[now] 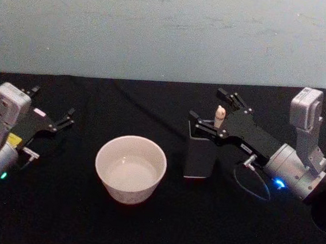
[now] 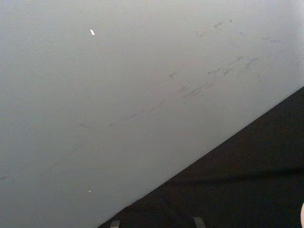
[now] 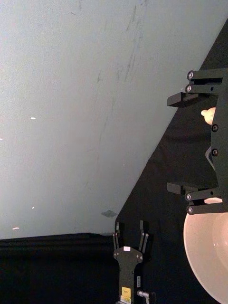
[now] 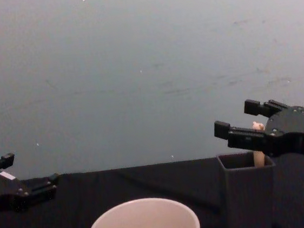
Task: Pick up the stirring spoon with one hand, stir inside the cup, then place it back in its original position.
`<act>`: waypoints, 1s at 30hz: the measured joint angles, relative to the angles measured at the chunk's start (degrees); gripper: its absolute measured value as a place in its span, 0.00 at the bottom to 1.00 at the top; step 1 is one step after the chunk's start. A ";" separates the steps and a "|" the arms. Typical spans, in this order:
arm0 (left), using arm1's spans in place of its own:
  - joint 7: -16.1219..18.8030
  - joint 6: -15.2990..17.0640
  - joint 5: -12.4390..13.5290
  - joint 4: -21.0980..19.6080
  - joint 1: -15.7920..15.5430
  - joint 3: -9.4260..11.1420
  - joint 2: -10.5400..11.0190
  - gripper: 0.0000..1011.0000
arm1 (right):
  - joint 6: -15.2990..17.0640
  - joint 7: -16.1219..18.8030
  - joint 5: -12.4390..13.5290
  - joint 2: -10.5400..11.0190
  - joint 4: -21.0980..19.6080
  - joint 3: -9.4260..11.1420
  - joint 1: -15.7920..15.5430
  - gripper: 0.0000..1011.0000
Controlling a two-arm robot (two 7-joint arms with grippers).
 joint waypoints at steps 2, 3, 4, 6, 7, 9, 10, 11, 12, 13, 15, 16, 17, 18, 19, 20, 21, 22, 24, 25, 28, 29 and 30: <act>0.00 0.00 0.00 0.00 0.00 0.00 0.00 0.99 | 0.00 0.00 0.00 0.00 0.00 0.00 0.00 0.99; 0.01 0.00 0.00 0.00 0.00 0.00 0.00 0.99 | 0.00 0.00 0.00 0.00 0.00 0.00 0.00 0.99; 0.00 0.00 0.00 0.00 0.00 0.00 0.00 0.99 | -0.65 -0.06 0.22 -0.19 -0.14 0.32 -0.06 0.99; 0.00 0.00 0.00 0.00 0.00 0.00 0.00 0.99 | -2.28 -0.68 0.91 -0.84 -0.81 1.45 -0.32 0.99; 0.01 0.00 0.00 0.00 0.00 0.00 0.00 0.99 | -2.80 -1.04 1.15 -1.12 -1.06 1.83 -0.45 0.99; 0.00 0.00 0.00 0.00 0.00 0.00 0.00 0.99 | -3.82 -2.15 1.50 -1.76 -1.59 2.75 -0.74 0.99; 0.00 0.00 0.00 0.00 0.00 0.00 0.00 0.99 | -4.67 -3.62 1.48 -2.45 -2.00 3.77 -1.00 0.99; 0.00 0.00 0.00 0.00 0.00 0.00 0.00 0.99 | -5.43 -5.63 1.11 -3.32 -2.27 4.84 -1.24 0.99; 0.00 0.00 0.00 0.00 0.00 0.00 0.00 0.99 | -5.43 -5.63 1.11 -3.32 -2.27 4.84 -1.24 0.99; 0.00 0.00 0.00 0.00 0.00 0.00 0.00 0.99 | -5.55 -7.58 0.48 -4.01 -2.31 5.69 -1.39 0.99; 0.01 0.00 0.00 0.00 0.00 0.00 0.00 0.99 | -4.54 -11.48 -1.54 -4.96 -2.20 6.70 -1.61 0.99; 0.01 0.00 0.00 0.00 0.00 0.00 0.00 0.99 | -3.71 -13.04 -2.56 -5.18 -2.03 6.92 -1.67 0.99; 0.00 0.00 0.00 0.00 0.00 0.00 0.00 0.99 | -2.94 -14.23 -3.32 -5.33 -1.85 7.04 -1.70 0.99; 0.01 0.00 0.00 0.00 0.00 0.00 0.00 0.99 | -1.91 -15.55 -4.32 -5.48 -1.62 7.15 -1.71 0.99; 0.01 0.00 0.00 0.00 0.00 0.00 0.00 0.99 | -0.16 -17.57 -5.92 -5.69 -1.02 7.22 -1.71 0.99; 0.00 0.00 0.00 0.00 0.00 0.00 0.00 0.99 | 0.67 -18.34 -6.69 -5.77 -0.69 7.21 -1.69 0.99; 0.01 0.00 0.00 0.00 0.00 0.00 0.00 0.99 | 1.37 -18.90 -7.36 -5.81 -0.36 7.17 -1.67 0.99; 0.00 0.00 0.00 0.00 0.00 0.00 0.00 0.99 | 2.60 -19.58 -8.29 -5.87 0.25 7.04 -1.60 0.99; 0.00 0.00 0.00 0.00 0.00 0.00 0.00 0.99 | 4.19 -20.15 -9.67 -5.95 1.39 6.69 -1.49 0.99; 0.00 0.00 0.00 0.00 0.00 0.00 0.00 0.99 | 4.59 -20.29 -10.02 -5.99 1.72 6.59 -1.45 0.99; 0.01 0.00 0.00 0.00 0.00 0.00 0.00 0.99 | 5.70 -20.50 -11.12 -6.13 2.67 6.29 -1.36 0.99; 0.00 0.00 0.00 0.00 0.00 0.00 0.00 0.99 | 6.33 -20.55 -11.72 -6.23 3.23 6.15 -1.34 0.99; 0.01 0.00 0.00 0.00 0.00 0.00 0.00 0.99 | 6.59 -20.58 -12.00 -6.30 3.51 6.09 -1.31 0.99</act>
